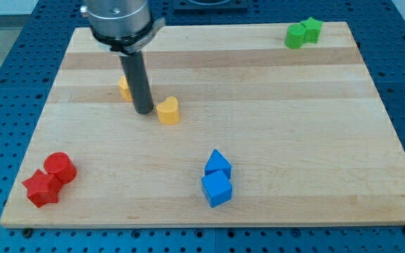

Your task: Push the yellow heart slightly up

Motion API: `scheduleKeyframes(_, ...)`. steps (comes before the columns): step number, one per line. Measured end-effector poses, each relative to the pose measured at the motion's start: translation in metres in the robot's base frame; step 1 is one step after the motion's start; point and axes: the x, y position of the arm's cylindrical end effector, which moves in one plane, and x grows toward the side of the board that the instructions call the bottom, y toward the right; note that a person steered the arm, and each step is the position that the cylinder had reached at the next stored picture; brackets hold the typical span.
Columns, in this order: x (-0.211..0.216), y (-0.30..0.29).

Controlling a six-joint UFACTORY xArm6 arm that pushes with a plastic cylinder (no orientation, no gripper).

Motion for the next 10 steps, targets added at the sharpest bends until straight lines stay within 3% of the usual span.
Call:
scheduleKeyframes(2,0.017,-0.02)
scheduleKeyframes(4,0.039,0.016)
scheduleKeyframes(6,0.014,0.088)
scheduleKeyframes(10,-0.008,0.096)
